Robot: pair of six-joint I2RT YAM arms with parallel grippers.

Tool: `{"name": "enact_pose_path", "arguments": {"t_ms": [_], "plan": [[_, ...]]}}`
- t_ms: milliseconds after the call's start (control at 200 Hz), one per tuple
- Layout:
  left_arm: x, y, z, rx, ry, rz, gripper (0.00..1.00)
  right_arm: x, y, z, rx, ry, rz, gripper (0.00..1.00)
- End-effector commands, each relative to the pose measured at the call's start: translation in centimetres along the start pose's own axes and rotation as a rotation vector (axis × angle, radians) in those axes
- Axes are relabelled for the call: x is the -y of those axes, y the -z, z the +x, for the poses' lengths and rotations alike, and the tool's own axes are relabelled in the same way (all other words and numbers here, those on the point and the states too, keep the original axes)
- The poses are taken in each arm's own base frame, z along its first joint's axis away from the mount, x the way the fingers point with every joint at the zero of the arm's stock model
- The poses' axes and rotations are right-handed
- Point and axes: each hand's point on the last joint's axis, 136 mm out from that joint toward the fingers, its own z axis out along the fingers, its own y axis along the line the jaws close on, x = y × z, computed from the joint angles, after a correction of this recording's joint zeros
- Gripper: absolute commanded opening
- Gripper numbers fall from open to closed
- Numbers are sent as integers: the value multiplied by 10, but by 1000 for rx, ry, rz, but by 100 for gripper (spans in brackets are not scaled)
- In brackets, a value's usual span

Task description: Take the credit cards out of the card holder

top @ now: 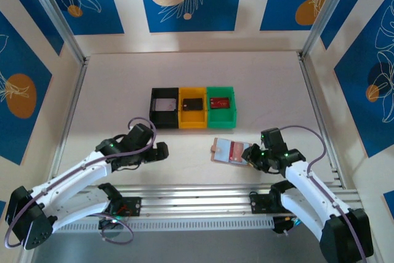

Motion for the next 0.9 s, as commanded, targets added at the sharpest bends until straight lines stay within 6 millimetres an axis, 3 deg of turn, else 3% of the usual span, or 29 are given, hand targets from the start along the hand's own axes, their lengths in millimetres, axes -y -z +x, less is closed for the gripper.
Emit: {"name": "enact_pose_path", "arguments": {"t_ms": [0, 85, 295, 450, 655, 895], "plan": [[-6, 2, 6, -10, -22, -20, 100, 3, 14, -3, 22, -18, 41, 31], [-3, 2, 6, -12, -17, -7, 100, -7, 18, -8, 50, -3, -6, 27], [2, -2, 6, -21, -7, 12, 100, -62, 22, -12, 8, 87, -231, 20], [10, -6, 6, -27, -5, 26, 100, -79, 12, -13, -34, 124, -227, 16], [15, -12, 9, -38, -20, 18, 100, -62, -16, -14, -59, 68, -146, 12], [17, -17, 12, -46, -34, 5, 100, -32, -24, -25, -5, 20, -26, 7]]}}
